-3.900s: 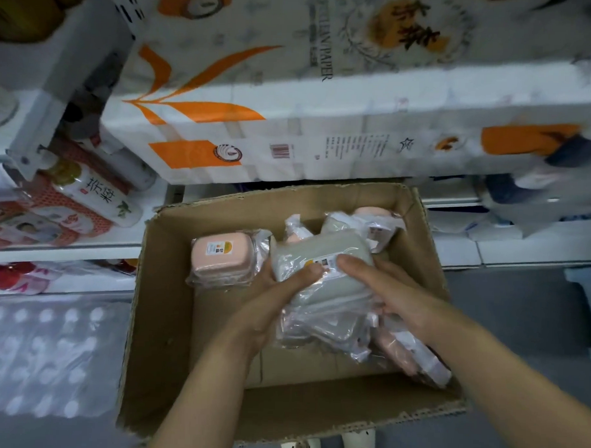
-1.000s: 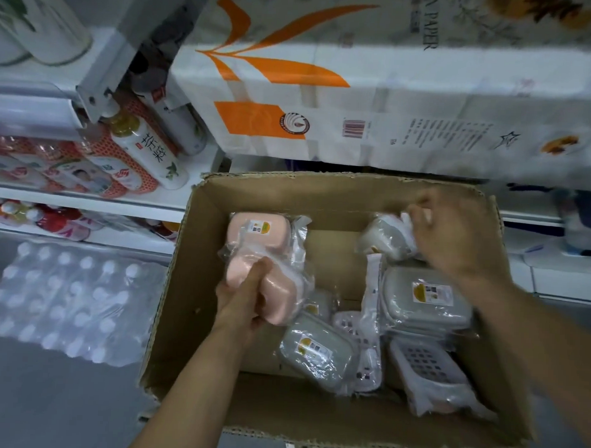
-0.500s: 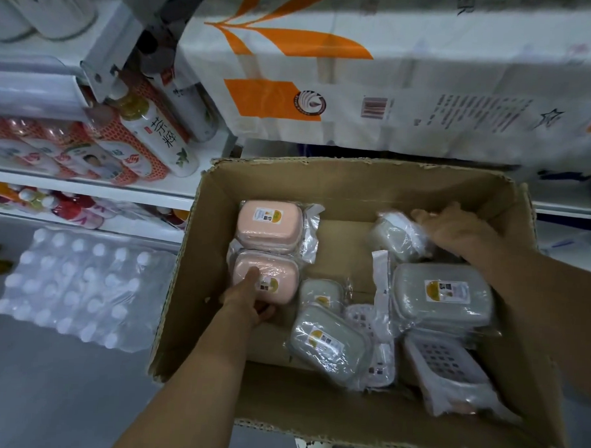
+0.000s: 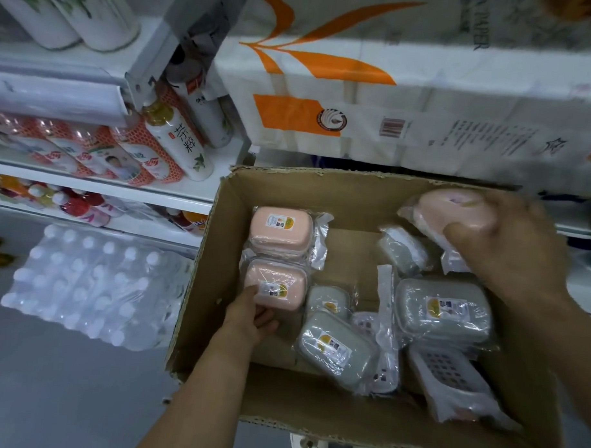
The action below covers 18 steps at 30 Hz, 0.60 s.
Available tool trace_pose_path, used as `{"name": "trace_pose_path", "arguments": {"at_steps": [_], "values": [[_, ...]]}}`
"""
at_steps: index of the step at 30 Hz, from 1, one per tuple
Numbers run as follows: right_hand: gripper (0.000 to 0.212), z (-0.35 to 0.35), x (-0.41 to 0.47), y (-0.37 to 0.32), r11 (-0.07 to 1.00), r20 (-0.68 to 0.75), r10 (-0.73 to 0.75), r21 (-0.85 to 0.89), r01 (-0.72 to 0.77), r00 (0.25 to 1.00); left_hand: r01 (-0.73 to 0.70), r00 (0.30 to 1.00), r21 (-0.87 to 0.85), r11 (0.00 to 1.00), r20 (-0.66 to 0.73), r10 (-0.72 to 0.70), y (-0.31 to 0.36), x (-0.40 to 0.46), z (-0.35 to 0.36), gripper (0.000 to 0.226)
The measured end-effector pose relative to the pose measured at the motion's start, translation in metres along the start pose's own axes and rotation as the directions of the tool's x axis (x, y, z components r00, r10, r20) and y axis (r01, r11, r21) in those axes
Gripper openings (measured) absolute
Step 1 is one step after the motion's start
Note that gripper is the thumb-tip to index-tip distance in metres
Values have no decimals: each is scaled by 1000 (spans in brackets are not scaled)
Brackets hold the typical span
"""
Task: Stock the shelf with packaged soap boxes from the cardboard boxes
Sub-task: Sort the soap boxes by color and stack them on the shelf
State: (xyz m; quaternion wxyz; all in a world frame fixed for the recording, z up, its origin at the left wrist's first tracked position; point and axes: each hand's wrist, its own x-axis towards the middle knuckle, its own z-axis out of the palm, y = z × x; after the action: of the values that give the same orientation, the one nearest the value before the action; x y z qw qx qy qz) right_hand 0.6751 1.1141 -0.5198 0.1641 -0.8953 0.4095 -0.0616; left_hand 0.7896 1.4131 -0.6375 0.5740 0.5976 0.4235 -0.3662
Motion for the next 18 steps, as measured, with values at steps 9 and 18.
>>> {"name": "trace_pose_path", "arguments": {"at_steps": [9, 18], "values": [[73, 113, -63, -111, 711, 388, -703, 382, 590, 596, 50, 998, -136, 989, 37, -46, -14, 12, -22, 54], [72, 162, -58, -130, 610, 549, -692, 96, 787, 469, 25, 998, -221, 975, 70, -10, -6, -4, -24, 61]]}}
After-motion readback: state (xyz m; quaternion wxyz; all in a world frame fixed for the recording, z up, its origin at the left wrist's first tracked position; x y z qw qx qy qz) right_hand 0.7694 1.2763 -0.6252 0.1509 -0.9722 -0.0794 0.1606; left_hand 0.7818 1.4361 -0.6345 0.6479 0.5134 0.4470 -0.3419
